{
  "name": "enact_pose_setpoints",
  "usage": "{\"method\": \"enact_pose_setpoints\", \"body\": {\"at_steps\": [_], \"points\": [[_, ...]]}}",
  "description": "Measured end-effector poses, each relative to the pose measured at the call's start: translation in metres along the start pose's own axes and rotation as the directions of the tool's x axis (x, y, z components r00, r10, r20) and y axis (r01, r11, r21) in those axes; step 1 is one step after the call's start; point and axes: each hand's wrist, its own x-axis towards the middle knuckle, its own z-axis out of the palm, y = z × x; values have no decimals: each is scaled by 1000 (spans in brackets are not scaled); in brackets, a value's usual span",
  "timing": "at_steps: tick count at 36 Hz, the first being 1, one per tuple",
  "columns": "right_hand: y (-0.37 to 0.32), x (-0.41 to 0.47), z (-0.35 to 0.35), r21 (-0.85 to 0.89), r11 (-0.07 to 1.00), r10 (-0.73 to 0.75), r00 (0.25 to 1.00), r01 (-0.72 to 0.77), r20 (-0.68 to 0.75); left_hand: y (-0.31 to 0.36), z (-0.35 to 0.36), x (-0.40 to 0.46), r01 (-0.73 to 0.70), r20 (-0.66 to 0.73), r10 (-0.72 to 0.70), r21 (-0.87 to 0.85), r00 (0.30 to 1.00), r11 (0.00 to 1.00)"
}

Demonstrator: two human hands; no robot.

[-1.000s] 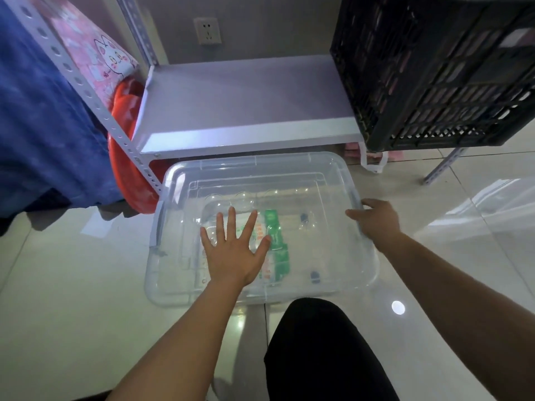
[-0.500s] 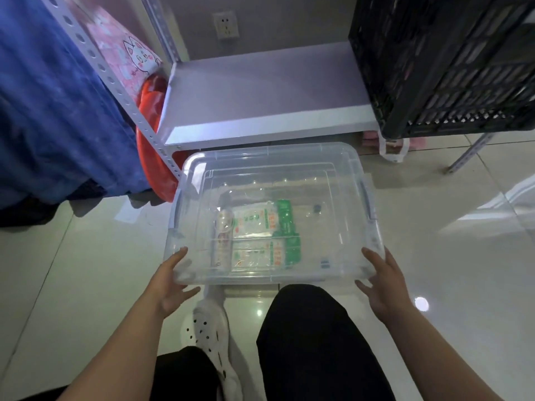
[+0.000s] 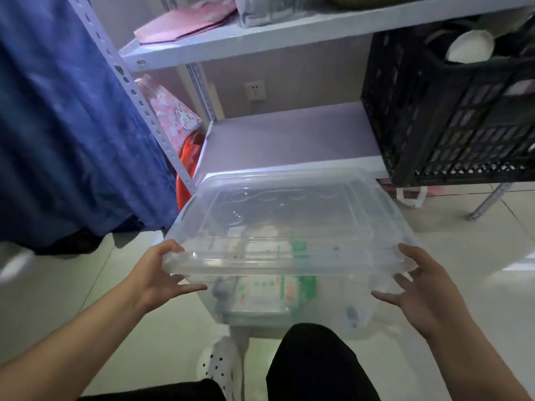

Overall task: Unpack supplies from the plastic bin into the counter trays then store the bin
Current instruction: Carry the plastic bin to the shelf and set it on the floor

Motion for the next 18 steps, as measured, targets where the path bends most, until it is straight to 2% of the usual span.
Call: {"method": "enact_pose_setpoints", "body": {"at_steps": [5,9,12,18], "points": [[-40,-22,21,32,984,-179,977,176,113,25,-10,-20,-94,120,111,-140,987,986],[-71,-25,54,18,951,-305,929,308,209,54,0,-24,-226,176,256,-172,951,959],[-97,-21,79,0,945,-318,918,328,237,76,13,-28,-301,198,325,-143,925,943],[-116,-28,98,-55,938,-325,923,343,206,98,17,-25,-319,176,339,-129,924,939]]}}
